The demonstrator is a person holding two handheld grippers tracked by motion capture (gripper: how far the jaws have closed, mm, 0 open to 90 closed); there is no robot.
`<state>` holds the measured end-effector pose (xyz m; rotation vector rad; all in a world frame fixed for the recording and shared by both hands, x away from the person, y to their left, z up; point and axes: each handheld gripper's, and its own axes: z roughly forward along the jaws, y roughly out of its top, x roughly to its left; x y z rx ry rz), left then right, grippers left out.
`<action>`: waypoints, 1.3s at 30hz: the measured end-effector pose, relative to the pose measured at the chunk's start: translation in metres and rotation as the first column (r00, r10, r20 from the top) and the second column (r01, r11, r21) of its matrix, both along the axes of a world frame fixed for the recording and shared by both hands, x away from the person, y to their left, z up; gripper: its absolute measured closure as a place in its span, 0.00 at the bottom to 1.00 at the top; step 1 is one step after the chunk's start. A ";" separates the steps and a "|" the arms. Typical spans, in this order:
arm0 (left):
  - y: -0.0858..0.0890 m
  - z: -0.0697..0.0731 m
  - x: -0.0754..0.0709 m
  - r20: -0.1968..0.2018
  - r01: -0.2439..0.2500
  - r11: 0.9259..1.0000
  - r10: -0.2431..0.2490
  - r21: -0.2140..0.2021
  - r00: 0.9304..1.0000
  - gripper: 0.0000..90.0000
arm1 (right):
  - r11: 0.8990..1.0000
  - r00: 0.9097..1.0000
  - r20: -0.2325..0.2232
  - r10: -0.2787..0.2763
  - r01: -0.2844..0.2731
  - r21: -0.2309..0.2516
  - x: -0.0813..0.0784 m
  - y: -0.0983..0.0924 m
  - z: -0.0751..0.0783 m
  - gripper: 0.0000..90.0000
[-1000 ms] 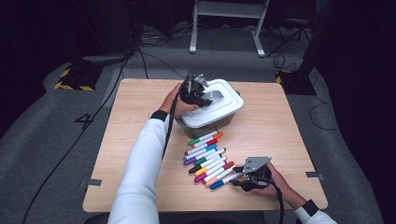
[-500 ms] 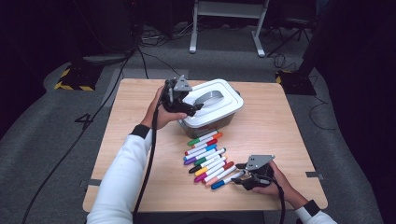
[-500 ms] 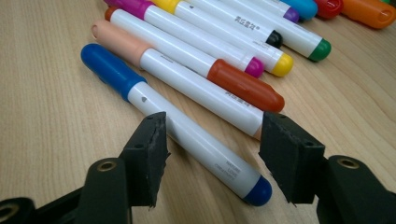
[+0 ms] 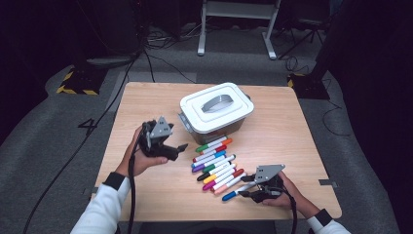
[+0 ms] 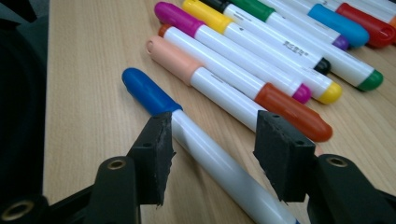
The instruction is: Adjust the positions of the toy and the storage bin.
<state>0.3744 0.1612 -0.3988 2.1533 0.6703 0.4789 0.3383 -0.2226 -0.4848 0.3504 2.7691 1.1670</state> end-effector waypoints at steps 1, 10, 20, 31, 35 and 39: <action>-0.001 -0.022 -0.008 -0.049 0.017 0.999 -0.015 0.035 0.999 0.18 | 1.000 1.000 0.000 0.006 -0.006 -0.007 -0.001 0.003 -0.001 0.52; 0.004 -0.071 0.010 -0.176 -0.024 0.996 0.038 0.085 0.984 0.21 | 0.998 0.998 0.062 -0.028 0.032 -0.062 -0.002 -0.007 0.001 0.48; 0.002 -0.087 0.036 -0.108 -0.103 0.987 0.117 0.122 0.987 0.27 | 0.977 0.977 0.077 -0.199 0.205 -0.067 0.010 -0.029 -0.007 0.44; -0.023 -0.101 0.069 -0.136 -0.191 0.977 0.202 0.089 0.970 0.29 | 0.972 0.971 0.084 -0.225 0.230 -0.046 0.010 -0.015 -0.010 0.37; -0.024 -0.102 0.068 -0.208 -0.120 0.993 0.117 -0.001 0.971 0.29 | 0.972 0.971 0.068 -0.231 0.234 -0.035 0.013 -0.019 -0.011 0.36; -0.026 -0.104 0.067 -0.279 0.020 0.996 -0.044 -0.087 0.959 0.27 | 0.974 0.974 0.052 -0.221 0.223 -0.032 0.013 -0.020 -0.011 0.37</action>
